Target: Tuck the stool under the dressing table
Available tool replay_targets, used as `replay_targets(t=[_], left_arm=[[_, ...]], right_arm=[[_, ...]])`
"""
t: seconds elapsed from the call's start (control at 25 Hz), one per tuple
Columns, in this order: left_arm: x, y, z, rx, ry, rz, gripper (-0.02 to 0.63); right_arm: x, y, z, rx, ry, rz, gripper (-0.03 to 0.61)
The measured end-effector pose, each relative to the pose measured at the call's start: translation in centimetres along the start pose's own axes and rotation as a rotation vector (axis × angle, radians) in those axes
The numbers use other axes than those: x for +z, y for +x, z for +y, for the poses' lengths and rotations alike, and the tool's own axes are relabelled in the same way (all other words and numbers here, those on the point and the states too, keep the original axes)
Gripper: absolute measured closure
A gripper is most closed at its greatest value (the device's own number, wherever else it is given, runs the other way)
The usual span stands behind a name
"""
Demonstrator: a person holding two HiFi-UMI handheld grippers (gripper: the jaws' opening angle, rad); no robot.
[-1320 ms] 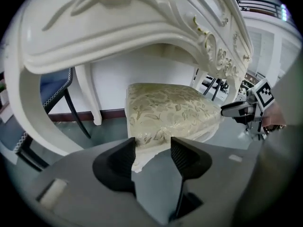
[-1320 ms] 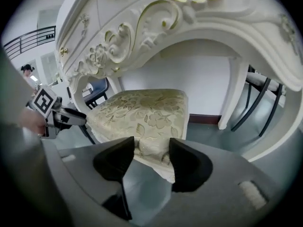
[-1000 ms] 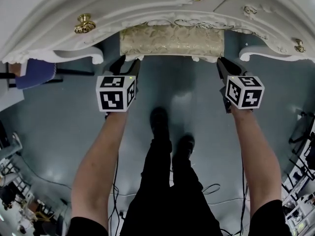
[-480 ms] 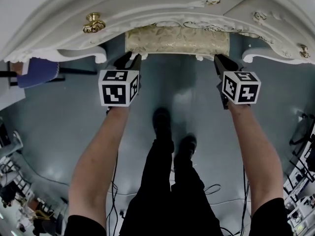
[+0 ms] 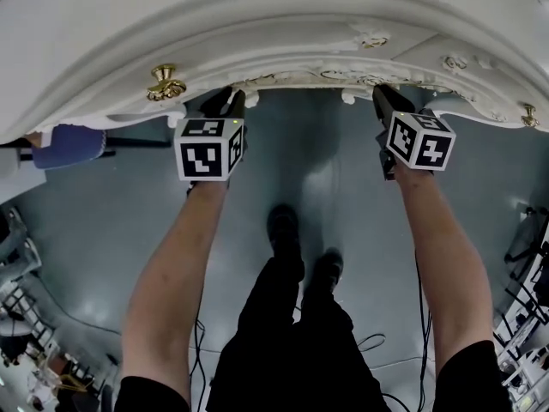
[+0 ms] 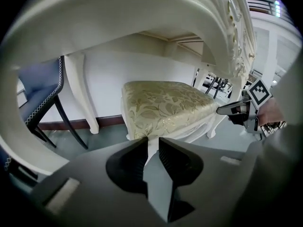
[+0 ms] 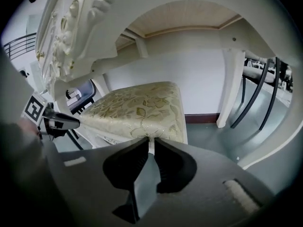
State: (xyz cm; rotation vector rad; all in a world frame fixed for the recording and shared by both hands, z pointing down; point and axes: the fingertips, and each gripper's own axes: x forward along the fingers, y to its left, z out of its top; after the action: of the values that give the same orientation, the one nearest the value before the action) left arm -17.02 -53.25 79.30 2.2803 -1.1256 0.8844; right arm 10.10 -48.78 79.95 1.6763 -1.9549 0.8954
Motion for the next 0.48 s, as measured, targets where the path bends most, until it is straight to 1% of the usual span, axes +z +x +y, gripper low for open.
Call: replay_targets(t=[0.12,0.28,0.48], left_arm=[[0.5,0.2,0.0,0.004,-0.019,-0.015,0.52],[0.0,-0.7,-1.4,-0.017,-0.04,-0.024,0.525],[-0.6,-3.5,-3.0,-0.02,-0.045,-0.034,0.534]], right_arm=[[1.1,1.0,-0.5,-0.002,-0.013,-0.01,0.535],[1.6,1.3,-0.9,0.002,0.016,-0.026,0.535],[0.0,-1.7,-0.1,0.003,0.153,-0.056,0.538]])
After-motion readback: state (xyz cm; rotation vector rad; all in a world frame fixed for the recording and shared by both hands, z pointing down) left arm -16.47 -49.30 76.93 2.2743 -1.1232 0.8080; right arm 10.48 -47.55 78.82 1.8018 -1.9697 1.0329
